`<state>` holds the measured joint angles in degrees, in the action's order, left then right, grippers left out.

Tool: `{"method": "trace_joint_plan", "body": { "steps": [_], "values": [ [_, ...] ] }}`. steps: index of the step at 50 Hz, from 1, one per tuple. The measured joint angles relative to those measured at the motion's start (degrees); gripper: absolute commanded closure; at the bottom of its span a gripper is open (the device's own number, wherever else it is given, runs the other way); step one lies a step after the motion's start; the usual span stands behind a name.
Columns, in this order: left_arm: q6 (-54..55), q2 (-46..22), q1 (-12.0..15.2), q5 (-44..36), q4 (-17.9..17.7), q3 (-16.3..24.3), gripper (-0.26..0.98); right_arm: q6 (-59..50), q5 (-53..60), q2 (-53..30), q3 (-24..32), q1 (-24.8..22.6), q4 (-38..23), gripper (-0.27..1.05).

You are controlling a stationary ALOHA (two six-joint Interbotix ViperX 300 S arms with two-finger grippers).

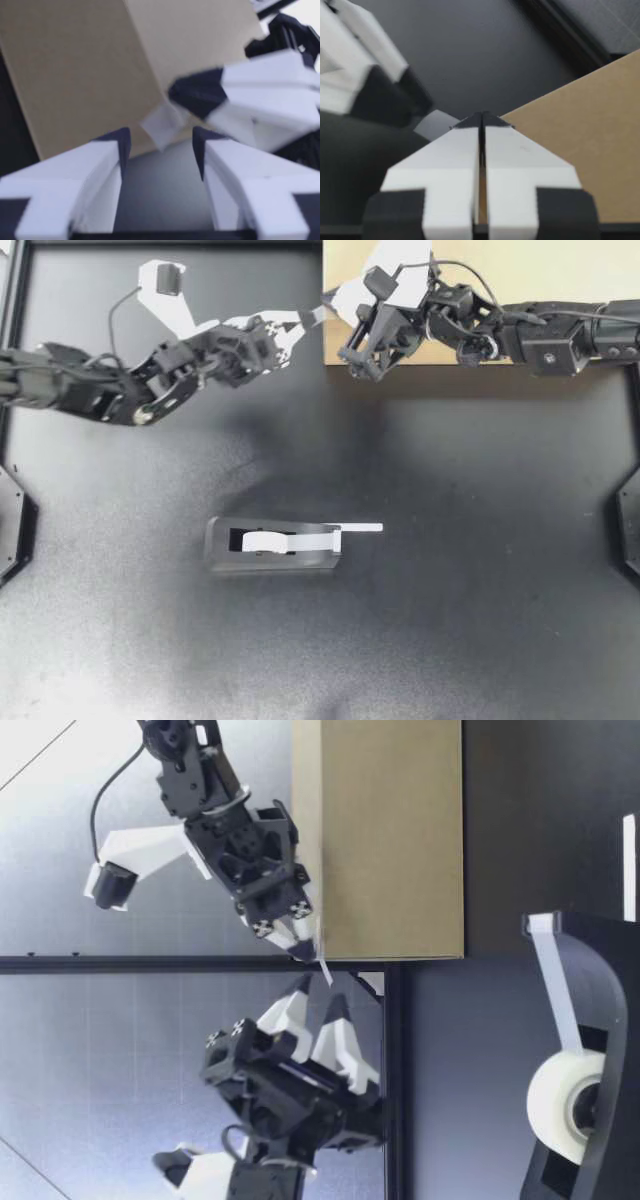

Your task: Cut a small piece of tape from the tape dispenser then place it on the cardboard box's edge.

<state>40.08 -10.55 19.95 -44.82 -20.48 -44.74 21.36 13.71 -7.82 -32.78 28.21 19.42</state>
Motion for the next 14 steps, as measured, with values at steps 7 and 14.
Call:
{"method": "trace_joint_plan", "body": {
  "steps": [7,14],
  "values": [
    [-5.3,3.3,-2.1,0.1,3.3,-2.4,0.30,-0.4,0.0,4.9,-0.2,-0.5,0.0,0.90],
    [-12.2,7.5,-4.3,0.2,6.9,-4.9,0.30,-0.2,0.0,10.7,-1.7,-3.8,0.0,0.90]
  ]
}}
